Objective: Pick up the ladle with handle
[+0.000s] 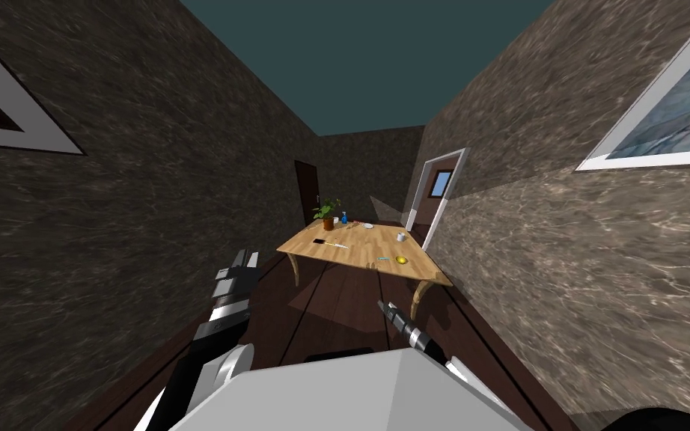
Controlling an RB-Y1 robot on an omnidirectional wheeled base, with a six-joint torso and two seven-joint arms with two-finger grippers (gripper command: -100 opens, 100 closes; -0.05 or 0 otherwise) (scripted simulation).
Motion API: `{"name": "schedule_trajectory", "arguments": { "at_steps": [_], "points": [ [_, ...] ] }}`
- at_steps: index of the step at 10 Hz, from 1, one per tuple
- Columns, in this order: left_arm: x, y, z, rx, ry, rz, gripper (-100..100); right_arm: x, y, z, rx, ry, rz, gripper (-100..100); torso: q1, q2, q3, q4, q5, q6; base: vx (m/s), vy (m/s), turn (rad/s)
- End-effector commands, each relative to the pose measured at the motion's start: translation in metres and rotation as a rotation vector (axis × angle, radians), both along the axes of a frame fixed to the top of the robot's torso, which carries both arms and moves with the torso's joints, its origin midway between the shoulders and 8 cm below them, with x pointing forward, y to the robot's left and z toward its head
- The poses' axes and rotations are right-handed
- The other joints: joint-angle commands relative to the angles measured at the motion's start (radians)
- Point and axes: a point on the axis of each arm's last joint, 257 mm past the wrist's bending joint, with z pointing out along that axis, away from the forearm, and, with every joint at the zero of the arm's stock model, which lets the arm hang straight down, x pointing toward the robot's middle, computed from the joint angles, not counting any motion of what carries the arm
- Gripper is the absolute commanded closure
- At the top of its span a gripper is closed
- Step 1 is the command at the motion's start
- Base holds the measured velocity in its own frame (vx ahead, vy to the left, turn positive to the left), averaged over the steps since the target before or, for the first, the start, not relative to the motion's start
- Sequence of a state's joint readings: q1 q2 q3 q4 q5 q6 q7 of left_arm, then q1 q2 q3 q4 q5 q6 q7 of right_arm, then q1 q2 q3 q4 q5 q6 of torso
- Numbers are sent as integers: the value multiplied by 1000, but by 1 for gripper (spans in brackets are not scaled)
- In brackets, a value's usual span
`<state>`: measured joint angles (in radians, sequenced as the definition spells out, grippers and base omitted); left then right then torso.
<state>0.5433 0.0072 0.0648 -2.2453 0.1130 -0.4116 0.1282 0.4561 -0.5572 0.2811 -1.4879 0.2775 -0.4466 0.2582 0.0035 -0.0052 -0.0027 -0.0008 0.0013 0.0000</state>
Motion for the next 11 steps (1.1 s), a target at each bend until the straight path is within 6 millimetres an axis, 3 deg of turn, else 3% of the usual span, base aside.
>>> {"name": "schedule_trajectory", "arguments": {
  "at_steps": [1, 5, 6, 9, 10, 11],
  "points": [
    [0, 0, 0, 0, 0, 0, 0, -7, -18, -15, -68, 37, 12, -100, 0, 0, 0, 0, 0, 0, 75, 86, 76],
    [0, 0, 0, 0, 0, 0, 0, -34, -81, -55, -279, 147, 50, -100, 3, -1, -1, 0, 1, 0, 88, 114, 100],
    [0, 0, 0, 0, 0, 0, 0, -35, -83, -57, -281, 152, 48, -100, 4, -1, -1, 0, 1, 0, 73, 91, 34],
    [0, 0, 0, 0, 0, 0, 0, -61, -146, -81, -457, 246, 74, -100, 3, -1, -1, 0, 1, 0, 99, 109, 106],
    [0, 0, 0, 0, 0, 0, 0, -61, -148, -80, -463, 247, 75, -100, 4, -2, -1, 0, 1, 0, 94, 74, 31],
    [0, 0, 0, 0, 0, 0, 0, -70, -171, -85, -523, 278, 84, -100, 1, -1, -1, 0, 0, 0, 73, 86, 73]
  ]
}}
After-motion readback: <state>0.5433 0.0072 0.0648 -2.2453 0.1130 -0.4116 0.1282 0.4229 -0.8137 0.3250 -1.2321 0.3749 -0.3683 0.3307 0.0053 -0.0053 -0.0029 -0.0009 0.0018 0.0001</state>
